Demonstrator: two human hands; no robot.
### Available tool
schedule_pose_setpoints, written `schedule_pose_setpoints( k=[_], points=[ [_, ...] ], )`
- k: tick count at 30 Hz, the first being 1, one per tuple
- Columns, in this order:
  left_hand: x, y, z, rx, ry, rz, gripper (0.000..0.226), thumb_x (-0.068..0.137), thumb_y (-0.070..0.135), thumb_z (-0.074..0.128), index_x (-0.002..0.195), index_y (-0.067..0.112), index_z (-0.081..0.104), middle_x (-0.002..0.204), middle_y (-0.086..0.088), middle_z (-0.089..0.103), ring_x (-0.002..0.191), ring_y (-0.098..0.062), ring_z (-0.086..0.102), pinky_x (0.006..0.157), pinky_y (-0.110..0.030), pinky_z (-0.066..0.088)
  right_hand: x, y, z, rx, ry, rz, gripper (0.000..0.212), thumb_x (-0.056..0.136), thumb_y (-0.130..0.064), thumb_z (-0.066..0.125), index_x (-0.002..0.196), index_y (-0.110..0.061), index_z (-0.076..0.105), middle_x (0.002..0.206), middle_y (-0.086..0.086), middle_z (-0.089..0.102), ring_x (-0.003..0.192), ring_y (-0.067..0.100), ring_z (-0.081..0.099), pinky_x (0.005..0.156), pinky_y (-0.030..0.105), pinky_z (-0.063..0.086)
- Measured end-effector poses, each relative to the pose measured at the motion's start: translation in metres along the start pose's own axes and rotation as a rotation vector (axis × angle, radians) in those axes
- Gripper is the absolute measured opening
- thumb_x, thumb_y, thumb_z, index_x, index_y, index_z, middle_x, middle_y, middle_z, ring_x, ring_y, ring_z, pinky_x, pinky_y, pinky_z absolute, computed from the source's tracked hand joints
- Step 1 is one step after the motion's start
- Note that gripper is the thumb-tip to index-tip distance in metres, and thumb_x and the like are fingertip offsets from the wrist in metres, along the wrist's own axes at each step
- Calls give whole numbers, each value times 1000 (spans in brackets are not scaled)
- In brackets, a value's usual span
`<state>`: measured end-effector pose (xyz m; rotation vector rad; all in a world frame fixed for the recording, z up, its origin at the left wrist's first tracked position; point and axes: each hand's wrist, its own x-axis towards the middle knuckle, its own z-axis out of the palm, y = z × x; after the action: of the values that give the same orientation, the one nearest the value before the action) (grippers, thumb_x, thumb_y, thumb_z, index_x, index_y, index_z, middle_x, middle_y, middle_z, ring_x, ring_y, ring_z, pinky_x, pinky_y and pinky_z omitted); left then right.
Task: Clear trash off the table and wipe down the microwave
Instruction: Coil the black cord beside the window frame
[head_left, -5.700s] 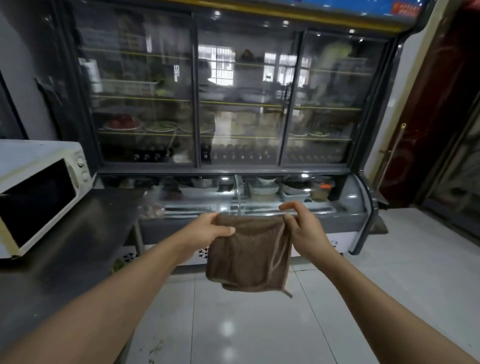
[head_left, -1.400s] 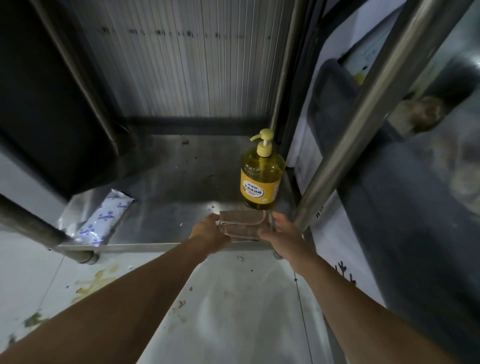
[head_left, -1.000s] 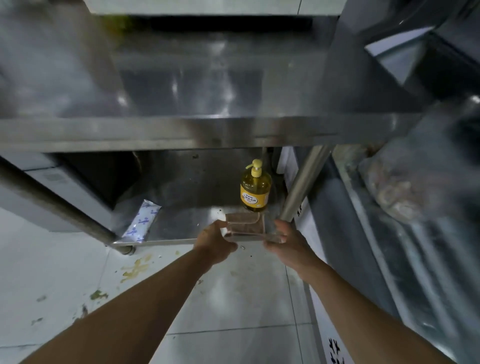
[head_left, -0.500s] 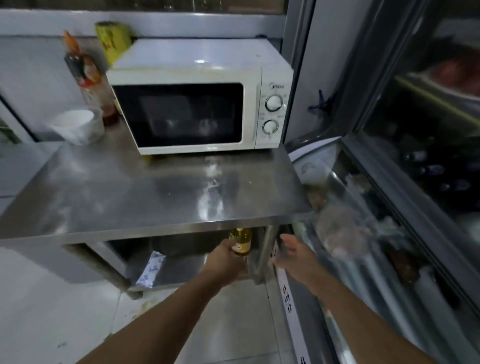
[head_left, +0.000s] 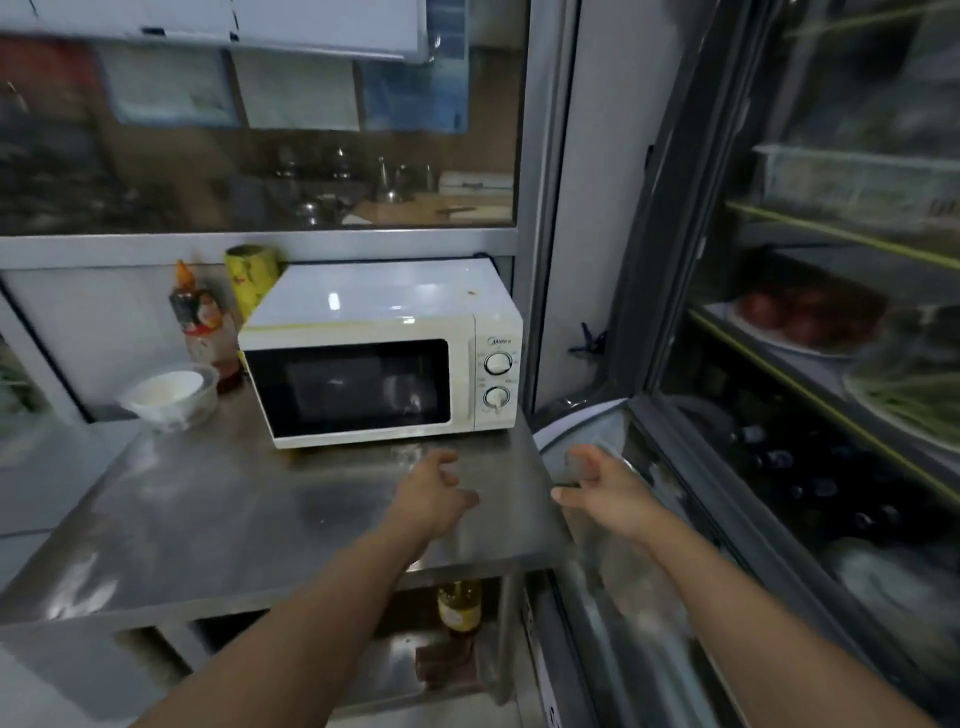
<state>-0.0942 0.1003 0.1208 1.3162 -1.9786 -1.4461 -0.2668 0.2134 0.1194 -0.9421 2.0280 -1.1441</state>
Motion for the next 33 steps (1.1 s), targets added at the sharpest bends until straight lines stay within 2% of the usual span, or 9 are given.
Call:
schedule_pose_setpoints(
  k=[3,5,8,11,14,19,23,29,33],
  points=[
    [4,18,-4,-18,38,19,57,81,7,69,132,11,43,113,-9,55,101,-23,56,88,-34,47,9,-14,-16,-37,15,-39,69,79,-19,73,138,-22,38,137,7,46,103,10,44,77,16,39],
    [10,27,-6,-13,76,34,55,79,8,71,129,9,47,114,-12,59,102,-25,59,89,-34,47,16,-22,-23,-6,4,-59,72,77,-21,74,139,-23,37,139,6,43,110,12,44,86,25,39],
    [20,37,-12,-7,104,32,53,78,10,73,126,11,50,109,-11,61,88,-21,59,72,-27,44,29,-31,-29,20,4,-60,74,75,-21,75,138,-25,37,140,6,43,120,19,46,95,33,44],
    [35,45,-18,17,128,67,53,77,12,74,125,10,51,91,0,57,84,-18,56,68,-25,43,45,-37,-30,17,16,-67,75,75,-19,75,139,-26,36,141,7,42,115,17,47,86,29,43],
    [58,55,-26,50,129,90,53,77,14,75,124,12,50,95,1,57,88,-18,57,69,-23,43,66,-43,-30,27,26,-59,78,73,-19,77,139,-27,35,142,5,41,119,17,45,77,24,42],
    [102,73,-41,40,89,144,49,78,13,74,121,13,51,83,6,53,76,-13,53,56,-16,45,107,-60,-26,19,41,-54,81,74,-19,77,141,-24,33,143,10,40,125,22,46,99,36,42],
    [146,92,-59,74,69,205,49,78,17,74,122,16,51,98,-2,58,87,-20,59,78,-32,49,147,-82,-22,-6,87,-57,80,74,-22,77,141,-24,33,142,9,41,126,22,45,94,30,39],
    [202,117,-77,225,39,323,53,80,24,72,127,21,47,116,1,57,94,-13,52,77,-24,39,186,-95,-19,37,143,-50,75,77,-20,74,139,-26,34,143,5,41,127,21,44,97,35,39],
    [230,127,-80,271,14,349,55,81,25,71,129,20,46,121,0,56,97,-12,49,80,-24,39,211,-96,-19,41,162,-41,71,78,-22,73,138,-25,35,143,4,41,121,17,45,90,29,37]
  ],
)
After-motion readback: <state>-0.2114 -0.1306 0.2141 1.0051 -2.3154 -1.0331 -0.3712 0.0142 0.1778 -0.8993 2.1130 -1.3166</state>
